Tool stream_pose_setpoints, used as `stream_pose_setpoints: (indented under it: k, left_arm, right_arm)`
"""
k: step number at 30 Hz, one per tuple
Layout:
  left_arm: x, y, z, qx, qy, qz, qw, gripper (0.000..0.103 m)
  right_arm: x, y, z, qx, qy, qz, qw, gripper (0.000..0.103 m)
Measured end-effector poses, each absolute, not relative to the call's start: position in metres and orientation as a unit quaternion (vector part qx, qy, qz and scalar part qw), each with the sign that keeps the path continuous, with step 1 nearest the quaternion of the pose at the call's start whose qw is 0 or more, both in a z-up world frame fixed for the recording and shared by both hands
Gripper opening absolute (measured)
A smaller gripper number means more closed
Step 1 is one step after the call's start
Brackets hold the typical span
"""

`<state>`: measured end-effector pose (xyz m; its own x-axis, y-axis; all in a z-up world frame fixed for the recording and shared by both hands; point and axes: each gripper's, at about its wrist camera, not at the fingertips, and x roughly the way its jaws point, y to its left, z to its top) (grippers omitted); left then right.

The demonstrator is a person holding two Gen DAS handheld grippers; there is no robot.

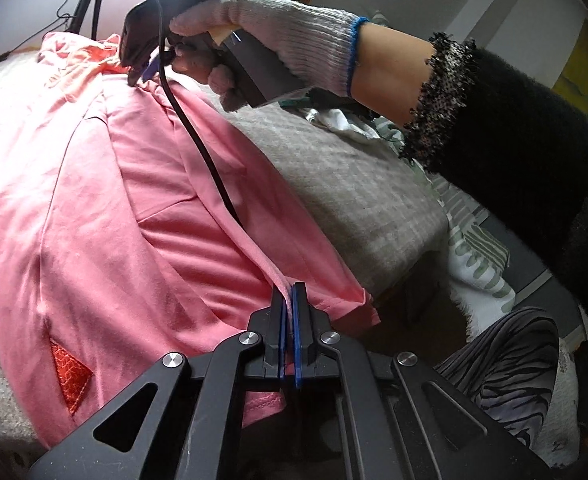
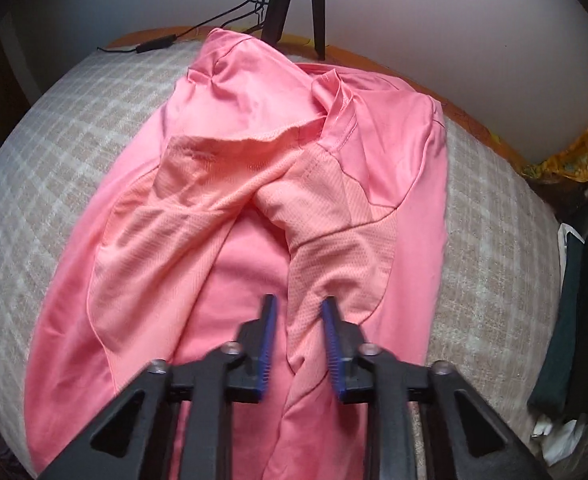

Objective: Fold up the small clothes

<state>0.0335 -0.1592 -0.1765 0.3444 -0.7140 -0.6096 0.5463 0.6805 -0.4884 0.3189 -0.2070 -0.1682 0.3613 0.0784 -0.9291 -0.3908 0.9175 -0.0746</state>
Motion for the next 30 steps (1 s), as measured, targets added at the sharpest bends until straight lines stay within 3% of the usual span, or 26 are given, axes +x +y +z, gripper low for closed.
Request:
stream_pose_setpoints:
  k: [12, 30]
  left_arm:
    - [0.017, -0.145, -0.162, -0.105, 0.397, -0.397, 0.821, 0.001]
    - [0.007, -0.129, -0.172, -0.101, 0.405, -0.374, 0.828, 0.001]
  right_arm:
    - [0.319, -0.21, -0.128, -0.061, 0.515, 0.195, 0.832, 0.0]
    - [0.328, -0.181, -0.164, -0.029, 0.551, 0.213, 0.806, 0.003]
